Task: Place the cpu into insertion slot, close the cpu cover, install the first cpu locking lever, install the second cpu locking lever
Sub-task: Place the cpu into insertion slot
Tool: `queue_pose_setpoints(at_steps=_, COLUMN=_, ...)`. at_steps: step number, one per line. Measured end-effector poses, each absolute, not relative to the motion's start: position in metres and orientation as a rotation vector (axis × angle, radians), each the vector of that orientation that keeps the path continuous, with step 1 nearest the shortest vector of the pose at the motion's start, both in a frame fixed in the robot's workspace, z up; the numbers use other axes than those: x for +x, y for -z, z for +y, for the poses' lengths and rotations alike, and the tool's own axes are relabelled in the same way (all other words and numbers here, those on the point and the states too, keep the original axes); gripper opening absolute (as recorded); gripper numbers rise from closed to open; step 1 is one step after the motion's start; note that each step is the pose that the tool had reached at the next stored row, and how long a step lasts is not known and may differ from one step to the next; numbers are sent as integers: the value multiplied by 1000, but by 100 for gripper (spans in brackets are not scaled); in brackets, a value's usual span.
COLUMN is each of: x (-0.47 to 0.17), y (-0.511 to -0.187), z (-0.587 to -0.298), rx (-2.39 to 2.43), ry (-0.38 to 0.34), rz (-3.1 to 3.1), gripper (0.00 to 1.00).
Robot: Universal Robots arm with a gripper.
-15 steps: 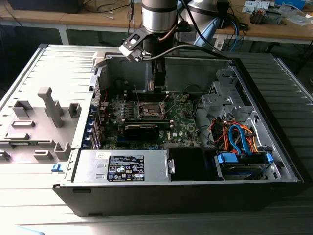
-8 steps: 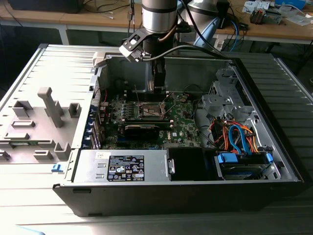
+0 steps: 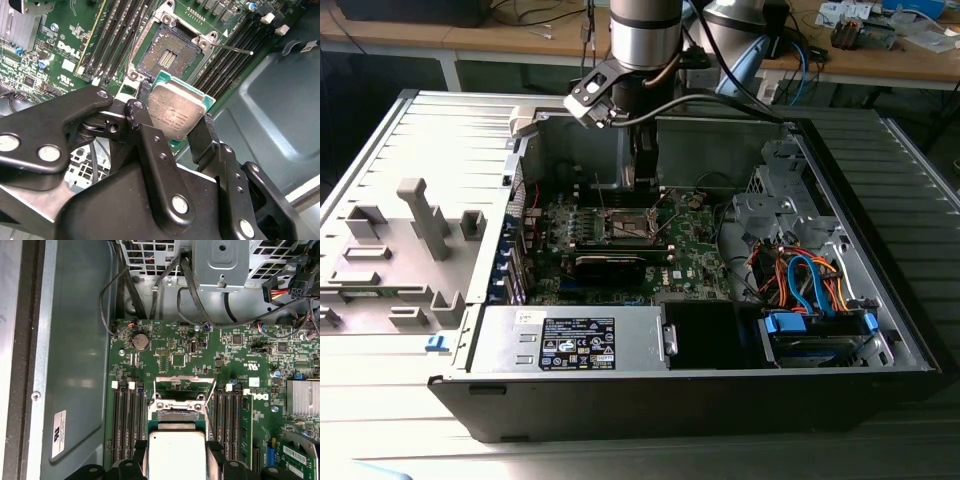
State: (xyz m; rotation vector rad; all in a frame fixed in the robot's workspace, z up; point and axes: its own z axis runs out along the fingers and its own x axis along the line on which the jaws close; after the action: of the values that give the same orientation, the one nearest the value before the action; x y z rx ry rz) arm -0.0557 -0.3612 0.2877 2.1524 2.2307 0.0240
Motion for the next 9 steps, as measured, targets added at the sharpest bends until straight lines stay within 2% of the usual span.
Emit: queue_pose_setpoints(at_steps=9, x=-56, y=-284, z=-361, rx=2152, ry=-24, rz=2231, gripper=55)
